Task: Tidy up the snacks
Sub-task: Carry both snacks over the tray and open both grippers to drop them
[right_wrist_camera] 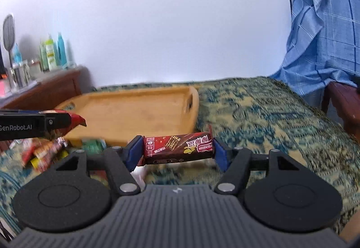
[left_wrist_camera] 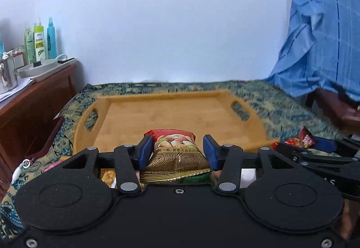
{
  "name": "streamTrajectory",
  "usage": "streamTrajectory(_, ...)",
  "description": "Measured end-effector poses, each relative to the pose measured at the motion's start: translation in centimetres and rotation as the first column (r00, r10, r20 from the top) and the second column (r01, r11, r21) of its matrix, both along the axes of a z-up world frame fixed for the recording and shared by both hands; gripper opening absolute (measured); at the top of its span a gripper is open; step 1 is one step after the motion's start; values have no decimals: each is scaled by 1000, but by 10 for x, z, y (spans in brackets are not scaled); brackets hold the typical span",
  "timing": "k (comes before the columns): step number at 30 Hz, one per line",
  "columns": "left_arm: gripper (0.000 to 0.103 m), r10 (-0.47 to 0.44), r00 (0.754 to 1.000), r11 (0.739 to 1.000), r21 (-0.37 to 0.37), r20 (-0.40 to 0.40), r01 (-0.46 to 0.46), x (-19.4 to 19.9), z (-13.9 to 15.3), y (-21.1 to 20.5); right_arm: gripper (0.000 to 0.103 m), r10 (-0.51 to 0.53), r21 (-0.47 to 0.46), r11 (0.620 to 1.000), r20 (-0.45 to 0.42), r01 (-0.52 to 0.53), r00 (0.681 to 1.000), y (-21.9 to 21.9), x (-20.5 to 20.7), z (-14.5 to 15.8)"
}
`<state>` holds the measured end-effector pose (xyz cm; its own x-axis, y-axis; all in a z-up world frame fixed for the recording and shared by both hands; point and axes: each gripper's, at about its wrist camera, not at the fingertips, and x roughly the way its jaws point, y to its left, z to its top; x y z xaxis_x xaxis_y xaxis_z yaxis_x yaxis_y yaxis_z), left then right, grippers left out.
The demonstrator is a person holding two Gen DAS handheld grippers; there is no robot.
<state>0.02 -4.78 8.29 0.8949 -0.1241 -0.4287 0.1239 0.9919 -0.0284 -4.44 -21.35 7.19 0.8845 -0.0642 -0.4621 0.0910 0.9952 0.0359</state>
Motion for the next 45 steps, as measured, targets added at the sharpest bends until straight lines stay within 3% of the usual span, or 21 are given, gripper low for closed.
streamTrajectory(6, 47, -3, 1000, 997, -72, 15, 4, 20, 36, 14, 68, 68, 20, 997, 30, -68, 997, -11, 27, 26)
streamTrajectory(10, 47, -11, 1000, 992, -128, 14, 13, 55, 45, 23, 68, 120, -20, 993, 32, -119, 992, -16, 58, 33)
streamTrajectory(18, 47, 4, 998, 990, -140, -60, -13, 119, 14, 33, 68, 213, -92, 972, -57, -218, 975, -7, 115, 17)
streamTrajectory(23, 47, 20, 991, 995, -91, -131, -32, 134, -15, 38, 68, 218, -64, 971, -134, -228, 967, -1, 139, -5)
streamTrajectory(33, 47, 23, 983, 995, -87, -183, -40, 146, -33, 40, 68, 224, -5, 973, -213, -231, 951, -4, 149, -29)
streamTrajectory(45, 47, 23, 974, 996, -79, -225, -42, 149, -43, 36, 69, 250, 12, 967, -230, -254, 941, 0, 150, -34)
